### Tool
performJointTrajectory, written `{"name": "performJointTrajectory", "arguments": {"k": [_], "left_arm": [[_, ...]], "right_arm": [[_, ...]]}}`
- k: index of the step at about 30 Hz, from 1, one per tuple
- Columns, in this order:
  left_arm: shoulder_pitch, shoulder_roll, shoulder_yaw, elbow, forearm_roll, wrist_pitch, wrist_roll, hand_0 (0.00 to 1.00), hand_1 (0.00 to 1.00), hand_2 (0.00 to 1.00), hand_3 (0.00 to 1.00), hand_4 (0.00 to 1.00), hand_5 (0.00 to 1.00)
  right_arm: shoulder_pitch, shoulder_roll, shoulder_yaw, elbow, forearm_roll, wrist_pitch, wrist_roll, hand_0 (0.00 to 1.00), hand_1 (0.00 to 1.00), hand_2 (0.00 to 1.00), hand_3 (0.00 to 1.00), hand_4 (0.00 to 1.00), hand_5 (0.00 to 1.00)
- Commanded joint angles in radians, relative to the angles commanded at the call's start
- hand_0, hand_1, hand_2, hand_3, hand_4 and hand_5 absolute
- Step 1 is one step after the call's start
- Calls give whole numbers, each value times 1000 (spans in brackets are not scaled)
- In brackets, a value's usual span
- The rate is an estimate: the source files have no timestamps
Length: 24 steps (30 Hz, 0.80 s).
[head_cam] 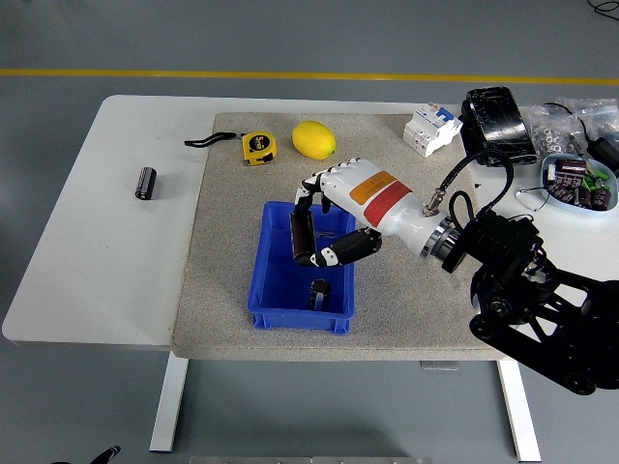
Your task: Pick up the battery,place it into the box
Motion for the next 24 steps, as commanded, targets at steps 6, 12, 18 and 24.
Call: {"name": "performJointTrajectory", "arguments": {"k": [6, 12, 18, 24], "left_arm": [[0, 0, 4, -1, -1, 0, 2, 745, 735, 867, 853, 817, 875], [2, 0, 1, -2, 5, -1, 6, 745, 735, 866, 852, 818, 872], [3, -1, -4, -2, 14, -2, 7, 743, 733, 864, 852, 818, 870], [2, -1, -7, -2, 18, -1, 6, 742, 734, 863, 851, 819, 868]], "right_arm": [[5, 8, 8, -47, -15, -2, 9, 318, 475, 541, 662, 998, 315], [-1, 4, 24, -84, -13, -10, 19, 401, 548, 658, 758, 998, 337], [-5, 4, 38, -96, -4, -24, 38, 431, 565, 678, 767, 998, 336], [-10, 4, 57, -102, -8, -27, 43, 447, 571, 682, 769, 998, 337]]}}
